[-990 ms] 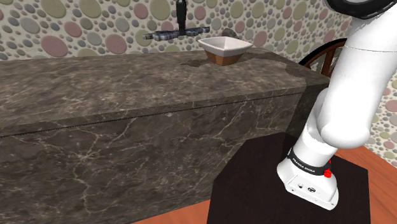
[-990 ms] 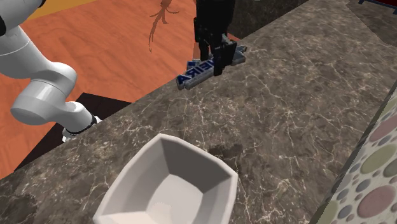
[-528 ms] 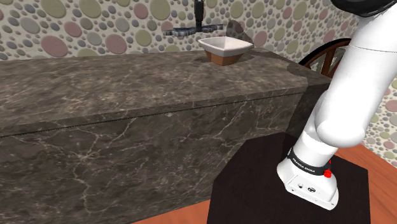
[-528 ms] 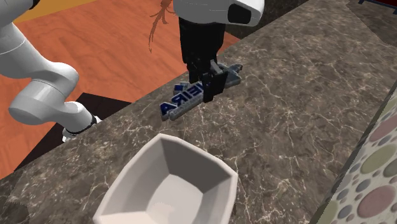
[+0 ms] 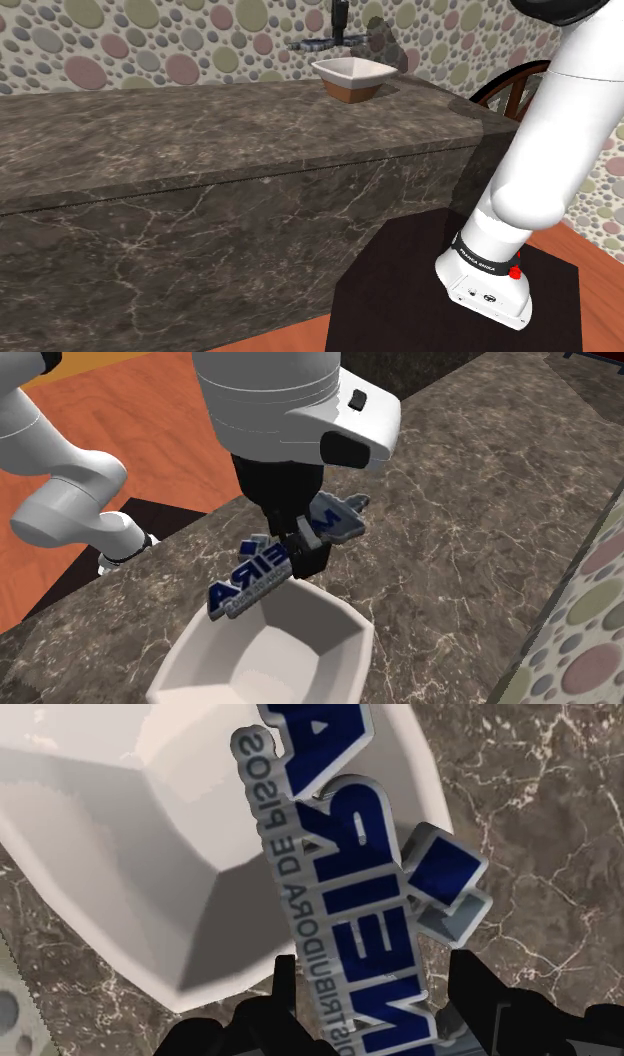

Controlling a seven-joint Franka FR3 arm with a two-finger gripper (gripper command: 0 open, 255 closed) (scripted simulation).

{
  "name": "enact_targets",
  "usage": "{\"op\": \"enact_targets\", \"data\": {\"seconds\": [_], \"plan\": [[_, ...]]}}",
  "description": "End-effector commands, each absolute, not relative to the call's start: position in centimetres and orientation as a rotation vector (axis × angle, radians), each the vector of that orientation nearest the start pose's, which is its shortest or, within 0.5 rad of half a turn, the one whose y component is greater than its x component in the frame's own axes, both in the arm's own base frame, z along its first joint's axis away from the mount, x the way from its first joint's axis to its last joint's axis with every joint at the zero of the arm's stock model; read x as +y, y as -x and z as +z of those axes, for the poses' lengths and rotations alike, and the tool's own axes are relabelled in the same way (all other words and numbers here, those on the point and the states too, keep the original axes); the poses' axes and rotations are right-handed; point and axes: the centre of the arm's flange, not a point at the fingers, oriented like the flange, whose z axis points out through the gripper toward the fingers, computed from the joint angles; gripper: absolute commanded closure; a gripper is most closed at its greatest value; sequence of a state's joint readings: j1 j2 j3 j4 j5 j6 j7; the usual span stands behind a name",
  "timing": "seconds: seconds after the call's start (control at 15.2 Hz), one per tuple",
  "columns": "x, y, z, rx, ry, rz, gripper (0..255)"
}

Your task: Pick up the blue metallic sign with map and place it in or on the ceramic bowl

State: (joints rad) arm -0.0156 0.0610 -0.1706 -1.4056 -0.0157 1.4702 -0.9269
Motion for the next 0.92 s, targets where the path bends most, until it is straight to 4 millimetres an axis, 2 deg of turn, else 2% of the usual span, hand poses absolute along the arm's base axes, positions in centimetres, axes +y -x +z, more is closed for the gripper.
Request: {"op": "enact_targets", "data": {"seconds": [0.0,0.46,0.53,0.86], "plan": [[-12.8,-55.3,66.1,-1.146,2.951,0.015,255],[-22.0,-54.8,66.4,-1.146,2.951,0.015,255],[-23.8,-54.7,66.4,-1.146,2.951,0.015,255],[-23.8,-54.7,63.8,-1.146,2.951,0.015,255]]}}
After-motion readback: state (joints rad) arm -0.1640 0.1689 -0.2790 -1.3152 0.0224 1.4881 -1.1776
